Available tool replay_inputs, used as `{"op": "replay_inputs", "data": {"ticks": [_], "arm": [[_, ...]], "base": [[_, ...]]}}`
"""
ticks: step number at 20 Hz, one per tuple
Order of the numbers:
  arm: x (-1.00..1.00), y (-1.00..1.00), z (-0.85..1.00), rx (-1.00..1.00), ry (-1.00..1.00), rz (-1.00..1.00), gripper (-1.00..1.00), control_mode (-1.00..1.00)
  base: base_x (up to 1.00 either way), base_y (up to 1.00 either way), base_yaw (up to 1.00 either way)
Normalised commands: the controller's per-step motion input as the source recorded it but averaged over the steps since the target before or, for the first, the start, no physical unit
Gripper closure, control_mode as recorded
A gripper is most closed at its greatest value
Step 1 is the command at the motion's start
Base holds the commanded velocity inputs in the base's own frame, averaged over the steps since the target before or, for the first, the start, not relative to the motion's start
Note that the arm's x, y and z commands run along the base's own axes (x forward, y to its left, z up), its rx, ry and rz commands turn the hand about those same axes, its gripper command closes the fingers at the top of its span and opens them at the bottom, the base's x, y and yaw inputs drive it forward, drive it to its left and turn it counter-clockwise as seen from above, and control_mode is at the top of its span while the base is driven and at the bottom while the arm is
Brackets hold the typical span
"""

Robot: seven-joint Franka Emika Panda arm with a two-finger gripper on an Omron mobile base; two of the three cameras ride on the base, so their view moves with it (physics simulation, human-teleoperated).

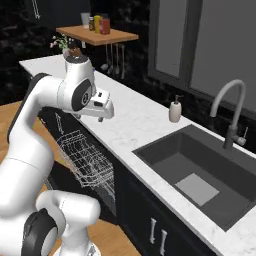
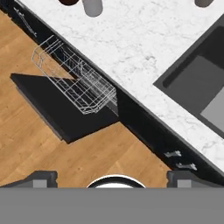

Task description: Pick up the cup and bowl from the counter, place them in the dishwasher, and close the dishwasher door.

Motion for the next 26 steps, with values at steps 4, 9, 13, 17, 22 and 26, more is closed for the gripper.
{"op": "replay_inputs", "data": {"ticks": [4,9,13,17,22,26], "arm": [[0.0,0.0,0.0,0.0,0.0,0.0,-1.0,1.0],[0.0,0.0,0.0,0.0,0.0,0.0,-1.0,1.0],[0.0,0.0,0.0,0.0,0.0,0.0,-1.0,1.0],[0.0,0.0,0.0,0.0,0.0,0.0,-1.0,1.0],[0.0,0.0,0.0,0.0,0.0,0.0,-1.0,1.0],[0.0,0.0,0.0,0.0,0.0,0.0,-1.0,1.0]], "base": [[0.04,-0.35,0.39],[0.18,-0.29,0.23],[0.47,-0.21,0.12],[0.62,-0.11,0.1],[0.6,-0.01,0.08],[0.57,0.0,0.08]]}}
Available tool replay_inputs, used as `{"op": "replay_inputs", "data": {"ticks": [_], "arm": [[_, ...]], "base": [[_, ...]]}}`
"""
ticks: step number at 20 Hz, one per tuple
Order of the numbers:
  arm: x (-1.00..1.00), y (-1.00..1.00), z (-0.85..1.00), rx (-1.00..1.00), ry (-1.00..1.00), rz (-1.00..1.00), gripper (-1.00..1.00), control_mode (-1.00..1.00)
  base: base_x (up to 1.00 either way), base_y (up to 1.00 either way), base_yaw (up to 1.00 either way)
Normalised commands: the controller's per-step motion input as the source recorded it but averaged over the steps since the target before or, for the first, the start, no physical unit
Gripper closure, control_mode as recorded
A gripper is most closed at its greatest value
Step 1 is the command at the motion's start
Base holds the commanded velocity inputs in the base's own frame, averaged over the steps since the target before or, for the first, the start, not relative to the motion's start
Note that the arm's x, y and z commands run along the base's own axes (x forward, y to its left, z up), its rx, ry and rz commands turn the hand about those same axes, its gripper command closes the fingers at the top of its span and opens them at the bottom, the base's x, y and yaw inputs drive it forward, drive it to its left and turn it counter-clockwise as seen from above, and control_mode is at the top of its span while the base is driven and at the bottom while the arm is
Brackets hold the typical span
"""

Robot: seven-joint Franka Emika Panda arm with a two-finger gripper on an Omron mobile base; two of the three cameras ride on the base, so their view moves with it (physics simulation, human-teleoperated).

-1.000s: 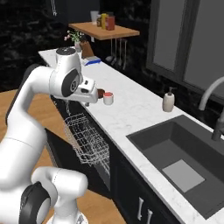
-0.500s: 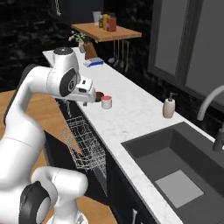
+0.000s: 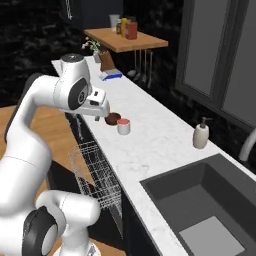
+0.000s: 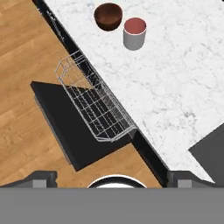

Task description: Pick up the cup and bowl from the counter, place them in the dishwasher, and close the dishwasher door.

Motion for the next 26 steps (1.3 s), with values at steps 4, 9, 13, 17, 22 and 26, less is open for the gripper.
{"op": "replay_inputs", "data": {"ticks": [4,9,13,17,22,26], "arm": [[0.0,0.0,0.0,0.0,0.0,0.0,-1.0,1.0],[0.0,0.0,0.0,0.0,0.0,0.0,-1.0,1.0],[0.0,0.0,0.0,0.0,0.0,0.0,-1.0,1.0],[0.0,0.0,0.0,0.0,0.0,0.0,-1.0,1.0],[0.0,0.0,0.0,0.0,0.0,0.0,-1.0,1.0],[0.11,-0.88,-0.11,0.07,0.0,0.0,-1.0,-1.0]], "base": [[0.69,0.0,0.07],[0.69,-0.05,0.06],[0.38,-0.19,0.03],[0.09,-0.34,0.0],[0.0,-0.72,0.0],[0.0,0.0,0.0]]}}
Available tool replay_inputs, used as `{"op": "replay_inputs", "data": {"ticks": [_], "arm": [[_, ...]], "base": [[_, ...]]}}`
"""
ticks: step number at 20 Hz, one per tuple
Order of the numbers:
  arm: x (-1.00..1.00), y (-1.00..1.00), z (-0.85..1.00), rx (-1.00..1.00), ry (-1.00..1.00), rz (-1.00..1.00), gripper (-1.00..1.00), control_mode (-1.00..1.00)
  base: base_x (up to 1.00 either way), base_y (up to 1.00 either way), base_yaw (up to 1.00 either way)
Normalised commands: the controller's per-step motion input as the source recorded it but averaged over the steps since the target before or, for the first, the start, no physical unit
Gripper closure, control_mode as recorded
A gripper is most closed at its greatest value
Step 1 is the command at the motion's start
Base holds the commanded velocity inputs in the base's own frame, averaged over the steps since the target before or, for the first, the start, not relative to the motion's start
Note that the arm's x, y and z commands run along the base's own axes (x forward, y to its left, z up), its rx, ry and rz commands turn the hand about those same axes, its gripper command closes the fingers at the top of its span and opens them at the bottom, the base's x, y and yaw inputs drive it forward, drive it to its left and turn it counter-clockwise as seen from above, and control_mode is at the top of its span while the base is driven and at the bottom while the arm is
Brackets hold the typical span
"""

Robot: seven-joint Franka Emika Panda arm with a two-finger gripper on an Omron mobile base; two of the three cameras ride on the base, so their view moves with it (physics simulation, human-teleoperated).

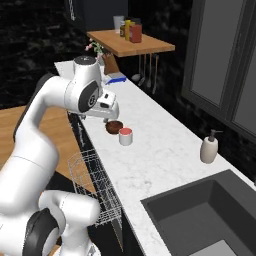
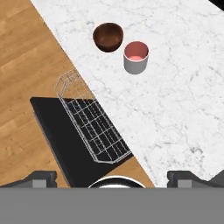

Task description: Pick up the cup and bowl from the counter, place them in the dishwasher, and close the dishwasher door.

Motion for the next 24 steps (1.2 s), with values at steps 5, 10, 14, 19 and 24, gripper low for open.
{"op": "replay_inputs", "data": {"ticks": [5,10,14,19,24], "arm": [[0.58,-0.84,-0.21,0.06,0.05,0.0,-1.0,-1.0],[0.79,-0.4,-0.41,0.0,0.04,0.02,-1.0,-1.0],[0.7,0.03,-0.48,-0.03,0.01,0.09,-1.0,-1.0],[0.32,0.22,-0.31,-0.09,0.0,0.11,-1.0,-1.0],[0.31,0.3,-0.22,-0.11,0.0,0.11,-1.0,-1.0]], "base": [[0.0,0.0,0.0],[0.0,0.0,0.0],[0.0,0.0,0.0],[0.0,0.0,0.0],[0.0,0.0,0.0]]}}
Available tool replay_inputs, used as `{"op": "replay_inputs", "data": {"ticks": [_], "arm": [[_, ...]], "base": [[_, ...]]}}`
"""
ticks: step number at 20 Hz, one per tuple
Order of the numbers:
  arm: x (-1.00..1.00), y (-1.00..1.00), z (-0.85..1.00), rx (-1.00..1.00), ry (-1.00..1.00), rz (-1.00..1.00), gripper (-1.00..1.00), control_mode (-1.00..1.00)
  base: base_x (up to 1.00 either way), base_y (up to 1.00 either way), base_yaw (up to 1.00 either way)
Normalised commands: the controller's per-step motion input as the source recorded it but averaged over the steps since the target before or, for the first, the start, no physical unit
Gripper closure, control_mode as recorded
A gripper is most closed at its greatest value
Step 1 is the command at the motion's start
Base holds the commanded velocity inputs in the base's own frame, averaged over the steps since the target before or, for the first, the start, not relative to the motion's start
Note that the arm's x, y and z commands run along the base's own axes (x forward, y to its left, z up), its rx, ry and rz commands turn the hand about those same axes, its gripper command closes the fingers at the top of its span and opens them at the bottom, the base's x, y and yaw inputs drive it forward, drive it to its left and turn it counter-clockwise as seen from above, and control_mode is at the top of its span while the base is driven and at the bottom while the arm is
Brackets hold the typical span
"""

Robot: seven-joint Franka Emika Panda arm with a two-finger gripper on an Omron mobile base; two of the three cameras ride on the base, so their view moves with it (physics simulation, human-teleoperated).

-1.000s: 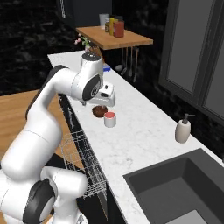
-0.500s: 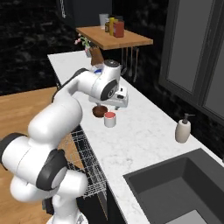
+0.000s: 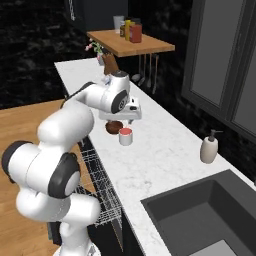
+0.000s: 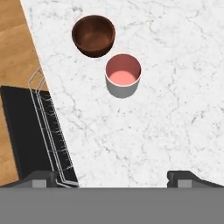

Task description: Pick up the cup and bowl from the counter, place them in the dishwasher, and close the dishwasher door.

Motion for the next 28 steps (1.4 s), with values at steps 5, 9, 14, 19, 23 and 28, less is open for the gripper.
{"op": "replay_inputs", "data": {"ticks": [5,9,14,19,23,28], "arm": [[0.33,0.29,-0.23,-0.1,0.0,0.1,-1.0,-1.0],[0.34,0.34,-0.31,-0.09,0.04,0.1,-1.0,-1.0],[0.52,0.32,-0.41,-0.08,0.1,0.08,-1.0,-1.0],[0.5,0.1,-0.39,-0.06,0.09,0.05,-1.0,-1.0],[0.44,0.0,-0.32,-0.03,0.06,0.01,-1.0,-1.0],[0.37,0.0,-0.32,-0.02,0.03,0.0,-1.0,-1.0]], "base": [[0.0,0.0,0.0],[0.0,0.0,0.0],[0.0,0.0,0.0],[0.0,0.0,0.0],[0.0,0.0,0.0],[0.0,0.0,0.0]]}}
